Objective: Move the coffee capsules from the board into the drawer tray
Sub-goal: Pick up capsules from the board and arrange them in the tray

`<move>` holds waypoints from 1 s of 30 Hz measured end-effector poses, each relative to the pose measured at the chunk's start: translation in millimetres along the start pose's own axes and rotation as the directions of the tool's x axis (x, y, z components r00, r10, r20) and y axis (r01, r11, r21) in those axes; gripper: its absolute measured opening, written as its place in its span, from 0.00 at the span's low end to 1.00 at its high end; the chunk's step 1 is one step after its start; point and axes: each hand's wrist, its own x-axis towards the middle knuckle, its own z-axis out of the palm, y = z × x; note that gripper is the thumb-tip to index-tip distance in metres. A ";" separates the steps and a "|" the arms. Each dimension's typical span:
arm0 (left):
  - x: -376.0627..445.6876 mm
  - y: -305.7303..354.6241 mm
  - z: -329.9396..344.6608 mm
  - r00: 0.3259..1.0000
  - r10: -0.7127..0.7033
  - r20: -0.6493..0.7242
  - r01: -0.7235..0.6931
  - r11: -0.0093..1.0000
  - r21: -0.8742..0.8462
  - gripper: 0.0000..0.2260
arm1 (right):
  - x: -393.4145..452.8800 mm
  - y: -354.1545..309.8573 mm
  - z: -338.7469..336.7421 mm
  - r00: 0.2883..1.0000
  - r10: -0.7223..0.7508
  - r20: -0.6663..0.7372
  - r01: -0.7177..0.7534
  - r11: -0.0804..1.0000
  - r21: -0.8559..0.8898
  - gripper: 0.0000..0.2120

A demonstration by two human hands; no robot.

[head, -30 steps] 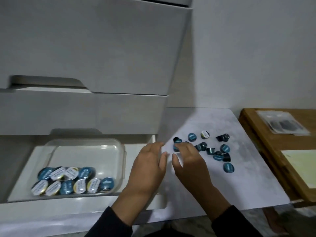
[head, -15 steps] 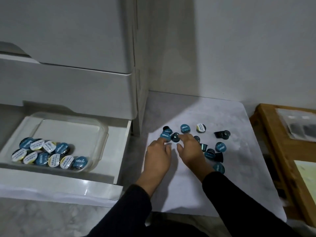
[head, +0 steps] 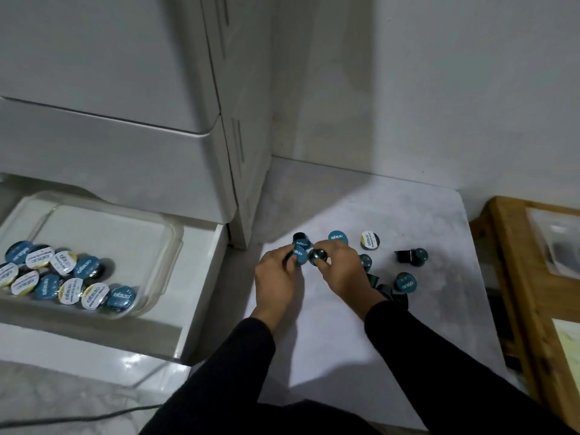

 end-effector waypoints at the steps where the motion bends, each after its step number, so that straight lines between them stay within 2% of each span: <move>1: 1.9 0.4 -1.3 1.000 -0.004 0.001 0.004 1.000 -0.006 0.13 | 0.8 1.4 0.0 1.000 0.003 -0.007 -0.003 1.000 0.021 0.10; 7: -0.4 6.6 -4.4 0.998 -0.042 -0.040 0.039 0.998 -0.055 0.12 | 1.0 3.0 0.5 0.998 0.050 -0.036 -0.044 0.986 0.160 0.11; 12: 2.9 3.2 -1.4 0.995 -0.088 -0.050 0.086 0.995 -0.048 0.11 | 5.7 2.9 -1.6 0.998 0.031 -0.049 -0.023 0.987 0.160 0.11; 16: 2.1 2.4 -1.2 0.992 -0.116 -0.048 0.112 0.991 -0.079 0.10 | 5.1 1.0 -4.2 0.999 0.052 0.012 -0.053 0.982 0.179 0.12; 19: 2.2 1.7 -1.1 0.988 -0.147 -0.037 0.143 0.985 -0.102 0.10 | 0.8 1.2 -2.3 0.989 0.096 0.114 -0.119 0.968 0.220 0.19; 25: 0.4 5.0 -6.4 0.977 -0.209 -0.052 0.199 0.968 -0.152 0.10 | -5.1 5.0 -1.2 0.997 0.077 0.021 -0.080 0.976 0.201 0.13; 30: -6.3 19.6 -13.9 0.973 -0.224 -0.055 0.210 0.960 -0.186 0.10 | -5.3 1.3 -12.3 0.990 0.141 -0.026 -0.127 0.949 0.290 0.13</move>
